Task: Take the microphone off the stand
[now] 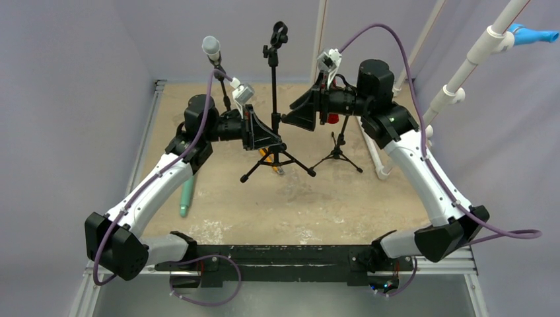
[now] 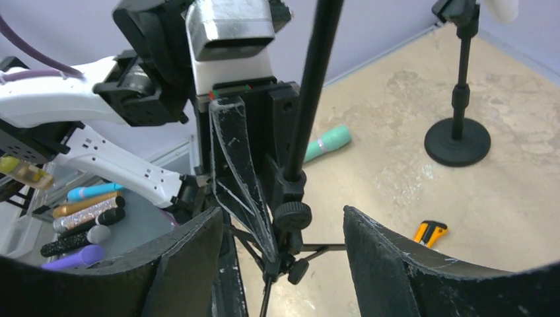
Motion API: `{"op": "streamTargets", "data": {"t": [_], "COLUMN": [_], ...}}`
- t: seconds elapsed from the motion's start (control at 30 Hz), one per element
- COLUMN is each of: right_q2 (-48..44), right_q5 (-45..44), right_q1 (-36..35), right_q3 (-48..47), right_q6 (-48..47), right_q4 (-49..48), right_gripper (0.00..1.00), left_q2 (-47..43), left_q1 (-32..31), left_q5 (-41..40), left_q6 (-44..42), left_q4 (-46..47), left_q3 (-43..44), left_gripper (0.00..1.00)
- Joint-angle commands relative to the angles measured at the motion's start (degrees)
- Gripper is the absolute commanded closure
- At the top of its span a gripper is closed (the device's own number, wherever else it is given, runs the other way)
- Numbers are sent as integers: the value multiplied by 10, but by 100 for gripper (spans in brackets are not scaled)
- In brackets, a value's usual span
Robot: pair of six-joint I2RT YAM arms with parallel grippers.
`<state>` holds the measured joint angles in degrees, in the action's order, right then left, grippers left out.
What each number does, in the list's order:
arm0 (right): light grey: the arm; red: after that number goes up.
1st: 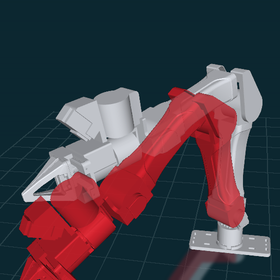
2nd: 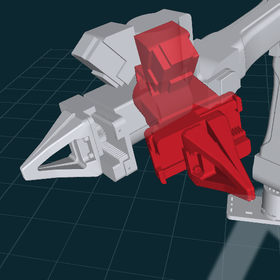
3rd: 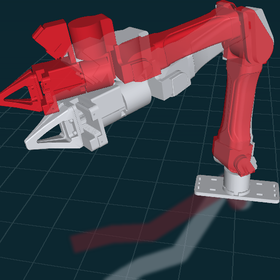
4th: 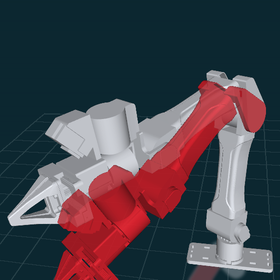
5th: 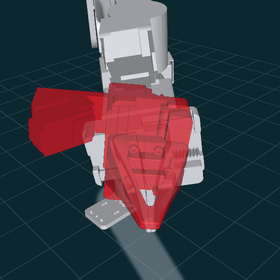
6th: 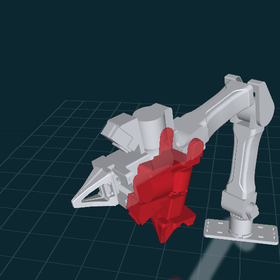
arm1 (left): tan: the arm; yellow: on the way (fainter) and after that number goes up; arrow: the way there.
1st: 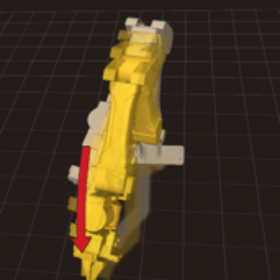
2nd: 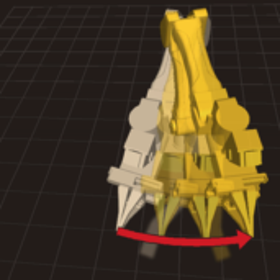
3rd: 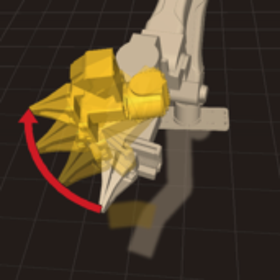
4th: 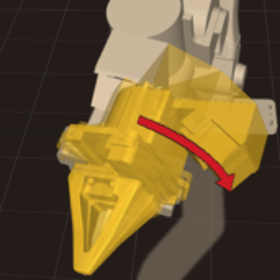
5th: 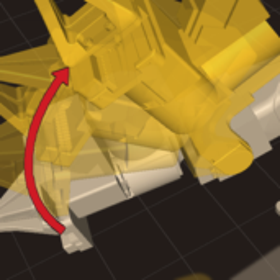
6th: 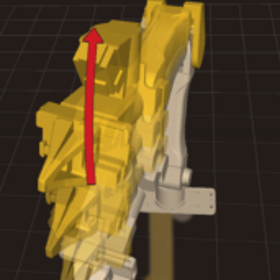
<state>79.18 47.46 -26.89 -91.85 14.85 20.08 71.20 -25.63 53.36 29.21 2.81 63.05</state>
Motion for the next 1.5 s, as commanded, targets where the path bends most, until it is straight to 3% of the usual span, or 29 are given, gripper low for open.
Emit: {"op": "streamTargets", "data": {"t": [0.0,0.47,0.57,0.67,0.7,0.83,1.1,1.27,1.37,1.47], "right_q2": [4,33,36,36,35,24,25,34,30,19], "right_q5": [0,43,49,51,50,14,-185,-295,-300,-283], "right_q1": [1,0,0,0,0,-7,-62,-115,-122,-124], "right_q3": [23,50,47,46,44,15,-74,-90,-91,-85], "right_q6": [-7,49,50,36,21,-132,-556,-621,-603,-564], "right_q4": [-6,-74,-76,-73,-65,26,247,269,269,271], "right_gripper": [36,65,77,99,100,100,100,98,66,55], "left_q2": [-22,-20,-19,-19,-20,-22,-25,-27,-30,-33], "left_q1": [-2,-3,-3,-3,-2,-2,-2,-2,-2,-2], "left_q5": [-7,-13,-12,-9,-5,32,118,123,110,94], "left_q6": [-19,-27,-27,-26,-25,-7,53,36,7,-33], "left_q4": [19,4,4,4,3,7,36,10,-21,-74], "left_q3": [28,32,30,29,29,29,32,42,51,59], "left_gripper": [100,100,100,100,100,100,100,100,100,100]}}
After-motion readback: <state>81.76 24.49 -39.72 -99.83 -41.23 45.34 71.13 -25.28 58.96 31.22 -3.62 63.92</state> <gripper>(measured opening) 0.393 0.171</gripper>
